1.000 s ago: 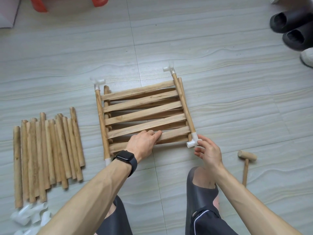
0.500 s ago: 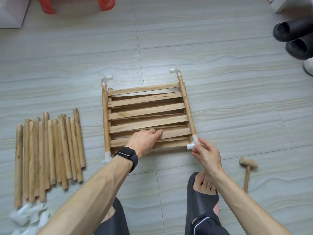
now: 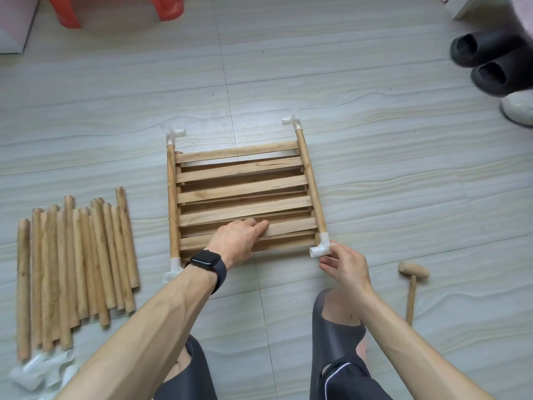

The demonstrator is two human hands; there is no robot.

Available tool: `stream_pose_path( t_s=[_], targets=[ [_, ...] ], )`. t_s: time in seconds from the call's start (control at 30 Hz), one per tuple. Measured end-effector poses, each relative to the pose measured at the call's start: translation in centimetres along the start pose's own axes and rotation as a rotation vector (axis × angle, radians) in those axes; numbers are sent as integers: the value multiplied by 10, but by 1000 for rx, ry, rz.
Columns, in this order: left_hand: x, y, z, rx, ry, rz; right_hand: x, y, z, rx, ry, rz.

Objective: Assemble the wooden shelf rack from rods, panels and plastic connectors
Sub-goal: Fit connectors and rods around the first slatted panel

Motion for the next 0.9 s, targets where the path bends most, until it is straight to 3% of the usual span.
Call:
stream_pose_path(
  t_s=[0.17, 0.37, 0.47, 0.6, 0.67, 0.77, 0.9],
  targets=[
    [2, 1, -1, -1, 0, -36, 0, 7, 1, -3, -42, 64],
    [-2, 3, -5, 6, 47, -81, 0, 12, -7, -42, -4, -68],
    [3, 9, -14, -55, 34, -102, 16, 14, -16, -109, 187, -331],
    [35, 29, -42, -201, 25, -148, 54, -17, -32, -158, 606, -593],
    [66, 41, -67, -329, 119, -229, 67, -50, -39, -52, 755, -688],
    [128, 42, -113, -508, 422, -435, 71, -110, -47, 191, 895, -962],
    [201, 1, -172, -415, 911, -627, 47, -173, -51, 487, 939, -1433]
  ],
)
Point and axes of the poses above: each hand's wrist, its own z-axis towards the middle knuckle, its own y-axis out of the back of the hand, x = y × z, the point moved 5 cm from there along z, towards the middle knuckle, and after that the axes turned 2 degrees about y, right-handed, at the moved point
